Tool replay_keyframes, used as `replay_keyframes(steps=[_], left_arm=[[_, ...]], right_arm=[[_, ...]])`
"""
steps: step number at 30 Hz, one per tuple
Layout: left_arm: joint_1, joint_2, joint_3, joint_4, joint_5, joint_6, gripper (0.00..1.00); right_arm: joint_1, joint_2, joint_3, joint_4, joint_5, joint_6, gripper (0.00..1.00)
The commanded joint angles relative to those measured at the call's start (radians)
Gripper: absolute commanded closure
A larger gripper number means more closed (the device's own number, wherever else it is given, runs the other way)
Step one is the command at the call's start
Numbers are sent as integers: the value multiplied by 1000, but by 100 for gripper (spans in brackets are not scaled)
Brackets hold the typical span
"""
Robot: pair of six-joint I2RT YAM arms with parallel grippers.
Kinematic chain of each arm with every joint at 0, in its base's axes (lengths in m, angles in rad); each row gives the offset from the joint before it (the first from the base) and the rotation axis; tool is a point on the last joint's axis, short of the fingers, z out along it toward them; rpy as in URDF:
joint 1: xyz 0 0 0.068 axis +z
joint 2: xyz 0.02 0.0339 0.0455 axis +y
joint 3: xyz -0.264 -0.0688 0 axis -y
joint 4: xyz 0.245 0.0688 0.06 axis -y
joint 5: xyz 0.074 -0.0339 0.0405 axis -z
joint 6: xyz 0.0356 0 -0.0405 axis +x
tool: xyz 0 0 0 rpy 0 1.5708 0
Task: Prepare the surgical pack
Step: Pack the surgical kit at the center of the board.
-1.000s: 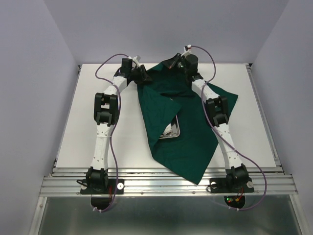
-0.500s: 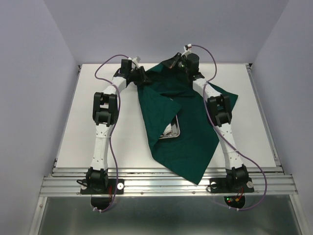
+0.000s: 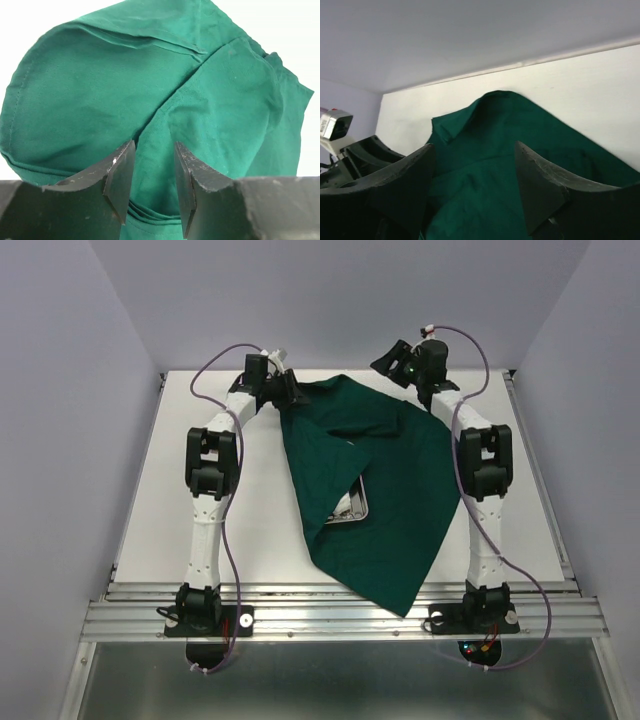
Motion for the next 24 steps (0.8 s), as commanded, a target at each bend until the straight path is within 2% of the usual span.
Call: replay_keyframes(steps=[1,5,10,15,20,21,23,24], left_arm=[[3,-98,-2,-16,19,28,53],[3,-102,-6,-16,17,22,55],[3,-108,-14,-16,10,17,55],[3,-119,-25,-14,-6,14,55],[9,-98,30,-34,-27,15,50],[11,-81,58,-35,-32,14,50],[17,-59,96,-52,-39,12,49],[20,-38,136,-61,-41,11,49]], right_arm=[[-26,-168,-102,-108,116,-206,32],[-26,-199,-154,-268,193,-308,32],[-26,-173,-176,-300,166,-326,31],[-26,-81,-78,-375,131,-332,32],[-26,-11,31,-420,111,-346,34],[-26,12,51,-427,101,-345,38],[-26,32,105,-437,69,-342,54],[-26,32,109,-425,52,-337,70]])
